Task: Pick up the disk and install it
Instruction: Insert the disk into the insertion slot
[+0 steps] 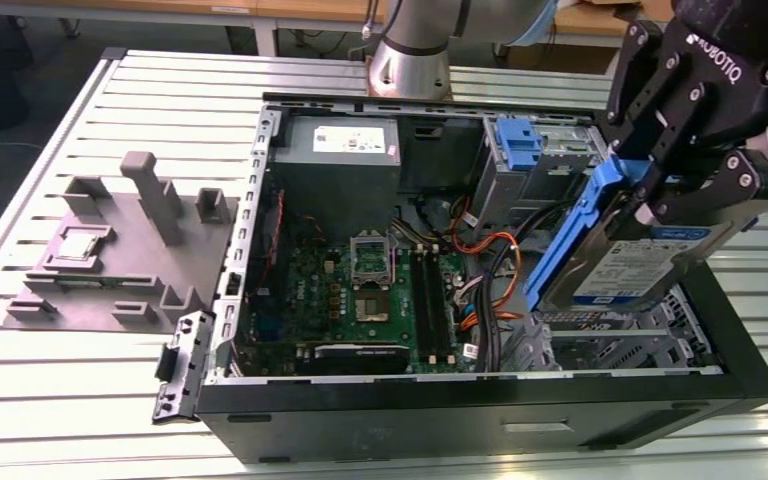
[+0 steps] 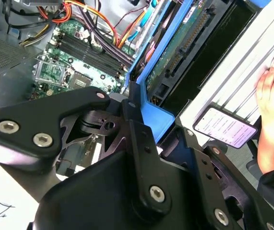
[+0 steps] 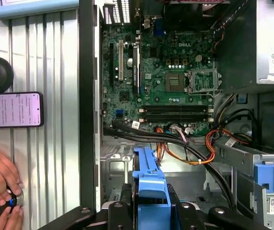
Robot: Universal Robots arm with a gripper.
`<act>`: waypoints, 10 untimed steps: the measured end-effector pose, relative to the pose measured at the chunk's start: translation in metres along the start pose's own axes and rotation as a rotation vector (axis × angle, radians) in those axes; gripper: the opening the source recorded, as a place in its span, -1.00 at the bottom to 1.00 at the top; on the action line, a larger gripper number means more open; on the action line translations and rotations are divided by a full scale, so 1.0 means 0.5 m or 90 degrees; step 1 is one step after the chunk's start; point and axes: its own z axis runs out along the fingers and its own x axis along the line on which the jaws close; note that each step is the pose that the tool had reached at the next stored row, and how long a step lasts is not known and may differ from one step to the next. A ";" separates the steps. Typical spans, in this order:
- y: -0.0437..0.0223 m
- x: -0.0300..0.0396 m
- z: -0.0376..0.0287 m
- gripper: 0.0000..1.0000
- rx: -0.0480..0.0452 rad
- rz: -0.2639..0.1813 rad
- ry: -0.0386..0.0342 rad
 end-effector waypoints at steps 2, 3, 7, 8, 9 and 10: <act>-0.007 0.000 0.001 -0.27 0.0000 0.000 0.0002; -0.012 0.000 0.002 -0.27 0.0000 0.000 0.0002; -0.026 0.000 0.005 -0.27 0.0000 0.000 0.0000; -0.028 0.000 0.006 -0.27 0.0000 0.000 0.0001; -0.029 0.000 0.007 -0.27 0.0000 0.000 0.0001; -0.031 0.000 0.008 -0.27 0.0000 0.000 0.0002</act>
